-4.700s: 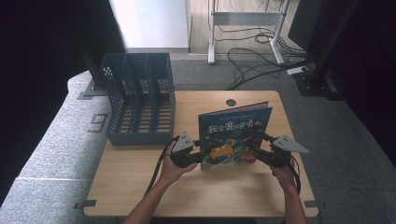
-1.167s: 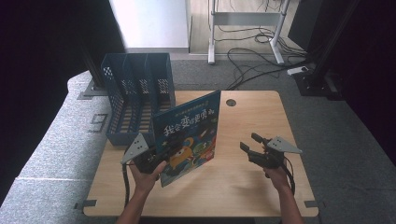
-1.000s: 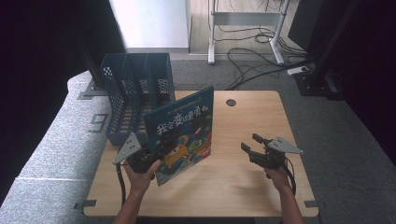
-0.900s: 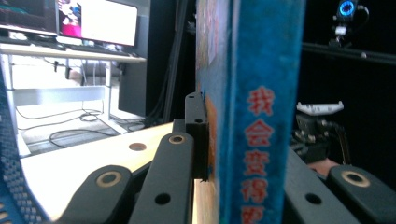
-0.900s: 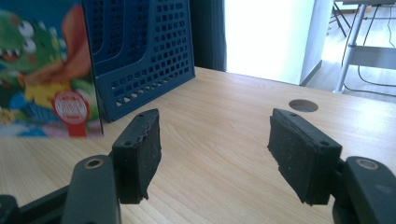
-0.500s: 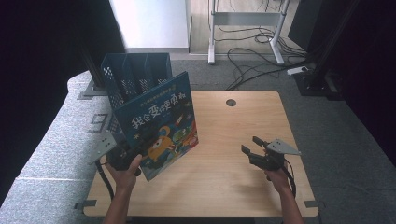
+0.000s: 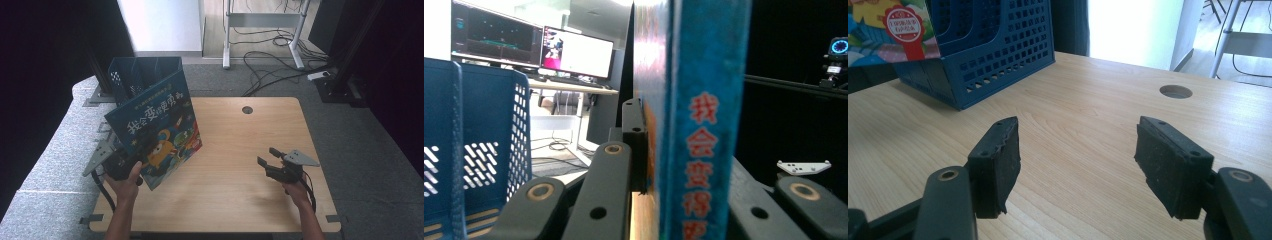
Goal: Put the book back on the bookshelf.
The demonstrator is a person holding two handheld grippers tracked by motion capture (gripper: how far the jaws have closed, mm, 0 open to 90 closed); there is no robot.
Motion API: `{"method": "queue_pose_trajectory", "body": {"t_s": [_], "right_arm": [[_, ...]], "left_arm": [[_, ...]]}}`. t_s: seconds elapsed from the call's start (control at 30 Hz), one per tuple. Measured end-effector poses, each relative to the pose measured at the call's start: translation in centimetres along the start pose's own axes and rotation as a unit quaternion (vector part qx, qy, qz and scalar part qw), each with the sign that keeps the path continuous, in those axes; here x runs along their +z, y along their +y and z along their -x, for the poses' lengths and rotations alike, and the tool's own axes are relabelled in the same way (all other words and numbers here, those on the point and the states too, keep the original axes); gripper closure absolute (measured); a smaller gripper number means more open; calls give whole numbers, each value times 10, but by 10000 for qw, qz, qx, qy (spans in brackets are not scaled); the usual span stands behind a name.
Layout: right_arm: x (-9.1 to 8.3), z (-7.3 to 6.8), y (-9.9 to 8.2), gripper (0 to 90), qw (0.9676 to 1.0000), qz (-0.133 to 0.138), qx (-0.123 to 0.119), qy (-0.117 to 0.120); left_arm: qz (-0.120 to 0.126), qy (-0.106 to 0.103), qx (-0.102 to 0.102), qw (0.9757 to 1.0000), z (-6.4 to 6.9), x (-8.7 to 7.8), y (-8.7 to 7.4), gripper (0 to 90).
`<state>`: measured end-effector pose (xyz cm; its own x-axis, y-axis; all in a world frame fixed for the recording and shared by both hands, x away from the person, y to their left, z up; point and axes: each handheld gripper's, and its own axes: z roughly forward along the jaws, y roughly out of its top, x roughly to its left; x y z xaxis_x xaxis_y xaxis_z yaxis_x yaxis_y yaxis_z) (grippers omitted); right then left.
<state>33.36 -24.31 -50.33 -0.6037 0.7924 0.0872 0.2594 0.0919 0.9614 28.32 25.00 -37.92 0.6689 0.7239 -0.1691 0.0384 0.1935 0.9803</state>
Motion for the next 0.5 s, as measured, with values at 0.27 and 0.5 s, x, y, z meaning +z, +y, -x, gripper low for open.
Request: {"method": "queue_pose_trajectory", "body": {"t_s": [0.27, 0.5], "right_arm": [[1, 1, -1, 336, 10000, -23, 1, -11], [2, 1, -4, 335, 10000, -85, 19, -33]], "left_arm": [[94, 150, -4, 9998, -8, -8, 7, 833], [112, 274, -6, 9996, -15, -12, 10, 833]]}}
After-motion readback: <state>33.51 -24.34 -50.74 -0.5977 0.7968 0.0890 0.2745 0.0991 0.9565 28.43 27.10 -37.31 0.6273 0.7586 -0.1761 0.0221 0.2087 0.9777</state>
